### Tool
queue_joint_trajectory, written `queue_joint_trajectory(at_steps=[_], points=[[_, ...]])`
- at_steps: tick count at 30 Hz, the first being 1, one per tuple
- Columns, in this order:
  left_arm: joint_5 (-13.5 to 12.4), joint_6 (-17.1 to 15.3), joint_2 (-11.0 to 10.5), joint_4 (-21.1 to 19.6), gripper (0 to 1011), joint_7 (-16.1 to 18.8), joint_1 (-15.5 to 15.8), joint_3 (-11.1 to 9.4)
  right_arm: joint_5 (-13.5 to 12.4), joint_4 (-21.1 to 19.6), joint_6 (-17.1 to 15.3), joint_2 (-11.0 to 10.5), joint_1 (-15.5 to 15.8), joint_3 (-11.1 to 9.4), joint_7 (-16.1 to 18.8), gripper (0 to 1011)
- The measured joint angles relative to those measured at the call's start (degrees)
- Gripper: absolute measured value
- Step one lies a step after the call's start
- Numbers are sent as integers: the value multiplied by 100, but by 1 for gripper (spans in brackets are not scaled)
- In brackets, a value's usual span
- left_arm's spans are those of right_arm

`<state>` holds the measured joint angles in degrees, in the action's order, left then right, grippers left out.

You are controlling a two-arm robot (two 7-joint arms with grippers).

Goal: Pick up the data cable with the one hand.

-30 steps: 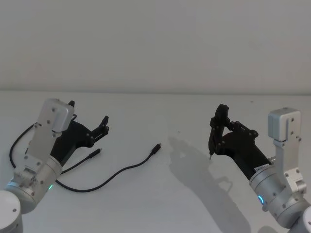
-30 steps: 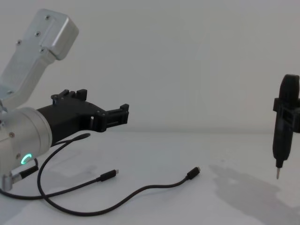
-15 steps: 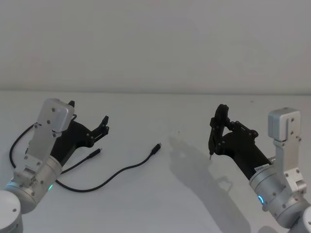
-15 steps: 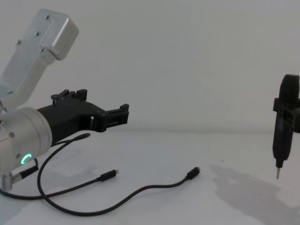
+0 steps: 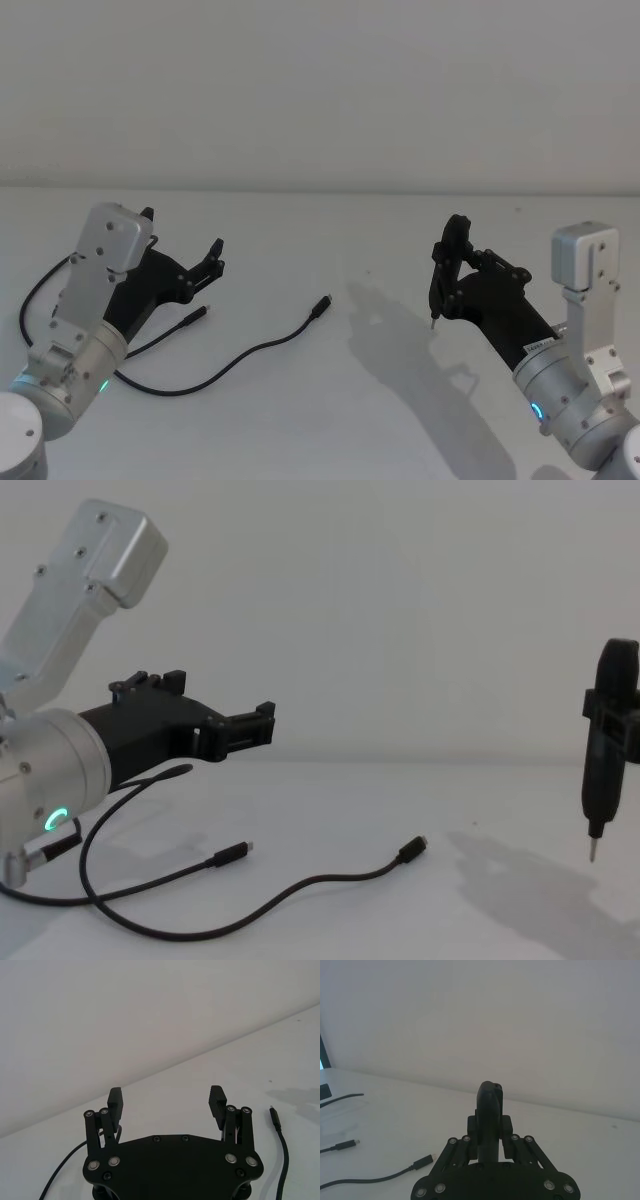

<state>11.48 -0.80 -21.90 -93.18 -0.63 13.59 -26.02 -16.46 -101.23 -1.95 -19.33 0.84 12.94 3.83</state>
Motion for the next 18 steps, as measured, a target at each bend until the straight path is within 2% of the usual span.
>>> queue_joint_trajectory(at_steps=[18], points=[[0,0,0,0,1001,0,0,0,0,0,0,0,0,0,0,275]])
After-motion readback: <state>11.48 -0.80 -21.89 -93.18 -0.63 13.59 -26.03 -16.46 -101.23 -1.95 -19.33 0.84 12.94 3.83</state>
